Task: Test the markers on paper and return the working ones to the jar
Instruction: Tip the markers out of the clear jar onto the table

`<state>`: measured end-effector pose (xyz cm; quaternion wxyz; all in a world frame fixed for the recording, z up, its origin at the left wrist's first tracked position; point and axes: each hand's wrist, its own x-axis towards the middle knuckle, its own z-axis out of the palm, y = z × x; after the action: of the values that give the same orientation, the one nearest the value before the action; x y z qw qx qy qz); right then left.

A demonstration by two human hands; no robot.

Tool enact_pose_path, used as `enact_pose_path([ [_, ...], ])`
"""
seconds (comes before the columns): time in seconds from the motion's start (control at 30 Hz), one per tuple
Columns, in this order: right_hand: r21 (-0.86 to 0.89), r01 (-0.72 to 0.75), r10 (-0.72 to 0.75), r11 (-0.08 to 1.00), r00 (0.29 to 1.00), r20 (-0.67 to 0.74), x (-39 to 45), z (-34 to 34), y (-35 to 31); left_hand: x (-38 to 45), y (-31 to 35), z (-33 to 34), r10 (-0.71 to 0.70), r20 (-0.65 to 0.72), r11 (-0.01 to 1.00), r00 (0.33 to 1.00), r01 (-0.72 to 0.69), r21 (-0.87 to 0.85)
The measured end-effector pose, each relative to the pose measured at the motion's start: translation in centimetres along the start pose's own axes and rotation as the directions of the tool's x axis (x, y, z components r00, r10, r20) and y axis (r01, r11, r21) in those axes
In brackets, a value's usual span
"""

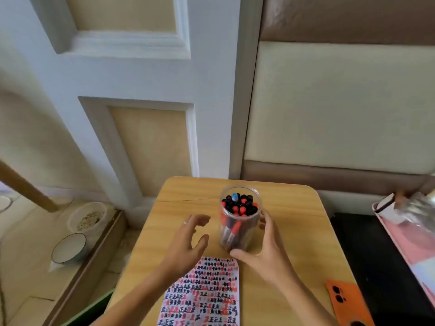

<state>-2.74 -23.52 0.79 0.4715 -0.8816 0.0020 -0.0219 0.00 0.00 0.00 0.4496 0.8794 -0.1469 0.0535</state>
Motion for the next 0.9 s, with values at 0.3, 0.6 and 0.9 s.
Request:
enact_pose_path([
  [0.3,0.153,0.257,-0.215,0.954,0.946,-0.243,1.9,4.3,2.1,0.2,-4.8,3.5,0.044,-0.066,0.996,0.997,-0.049,-0.075],
  [0.6,0.219,0.322,-0.260,0.921,0.927,-0.270,3.1,5.2,2.6,0.4,-6.1,4.4,0.038,-0.039,0.999,0.999,-0.038,-0.004],
  [0.9,-0.071,0.368,-0.371,0.927,0.875,-0.311,2.3,4.0,0.9,0.1,-5.2,3.5,-0.010,-0.252,0.980,0.968,-0.041,-0.194],
])
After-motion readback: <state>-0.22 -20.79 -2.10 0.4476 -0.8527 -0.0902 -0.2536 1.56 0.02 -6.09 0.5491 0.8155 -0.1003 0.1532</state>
